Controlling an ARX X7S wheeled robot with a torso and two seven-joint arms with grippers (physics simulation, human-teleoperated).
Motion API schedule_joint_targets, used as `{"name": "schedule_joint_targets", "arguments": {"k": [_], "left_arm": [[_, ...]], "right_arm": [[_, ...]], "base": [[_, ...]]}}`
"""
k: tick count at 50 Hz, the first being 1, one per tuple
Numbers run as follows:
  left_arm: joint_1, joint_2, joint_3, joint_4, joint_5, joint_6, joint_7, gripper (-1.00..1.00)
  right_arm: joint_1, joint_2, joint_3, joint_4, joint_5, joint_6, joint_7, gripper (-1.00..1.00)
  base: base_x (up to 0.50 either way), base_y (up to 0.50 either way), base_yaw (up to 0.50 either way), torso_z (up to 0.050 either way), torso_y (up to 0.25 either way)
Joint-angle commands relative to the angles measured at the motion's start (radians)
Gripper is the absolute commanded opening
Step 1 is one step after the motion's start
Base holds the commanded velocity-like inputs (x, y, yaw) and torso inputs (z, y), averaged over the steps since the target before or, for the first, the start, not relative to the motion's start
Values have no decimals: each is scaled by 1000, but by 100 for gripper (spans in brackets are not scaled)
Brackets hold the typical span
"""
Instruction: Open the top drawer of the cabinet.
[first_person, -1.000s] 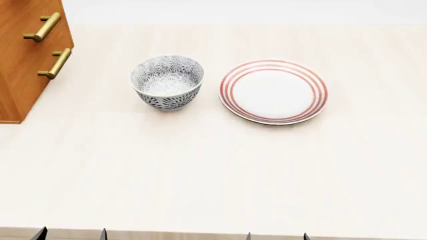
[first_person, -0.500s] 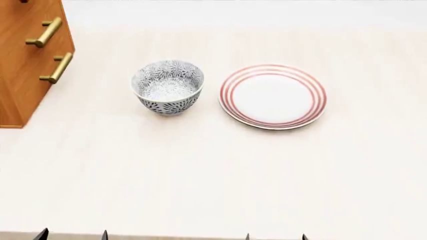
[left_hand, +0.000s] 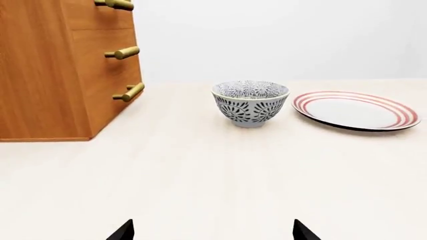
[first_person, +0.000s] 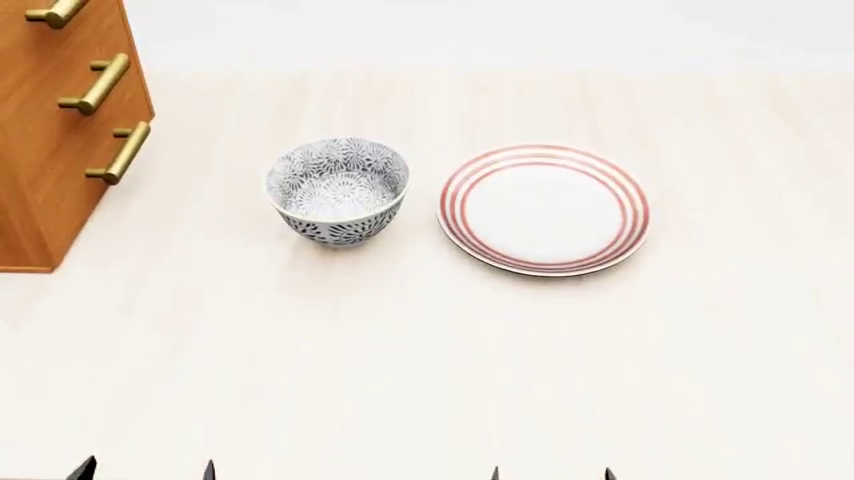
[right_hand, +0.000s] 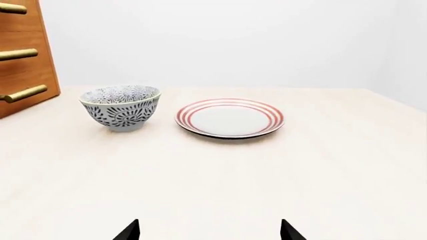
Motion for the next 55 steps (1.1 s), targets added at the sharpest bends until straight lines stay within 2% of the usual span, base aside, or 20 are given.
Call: {"name": "schedule_joint_targets", "arguments": {"k": [1,8,15,55], "left_arm": [[3,9,-10,9,1,12,15,100],[0,2,0,12,2,-1,2,100],[2,-2,5,9,-14,15,1,100],[-2,-29,36,5,-47,21,-31,100]], "right_arm": [[1,-9,12,0,-7,-8,-6,100],[1,-2,4,-1,1,-14,-1,100],[0,6,-7,-6,4,-3,6,100],[7,33,-43,1,32,-10,31,100]], "base": [[0,0,0,50,0],[0,0,0,50,0],[0,0,0,0,0],[499,0,0,0,0]]}}
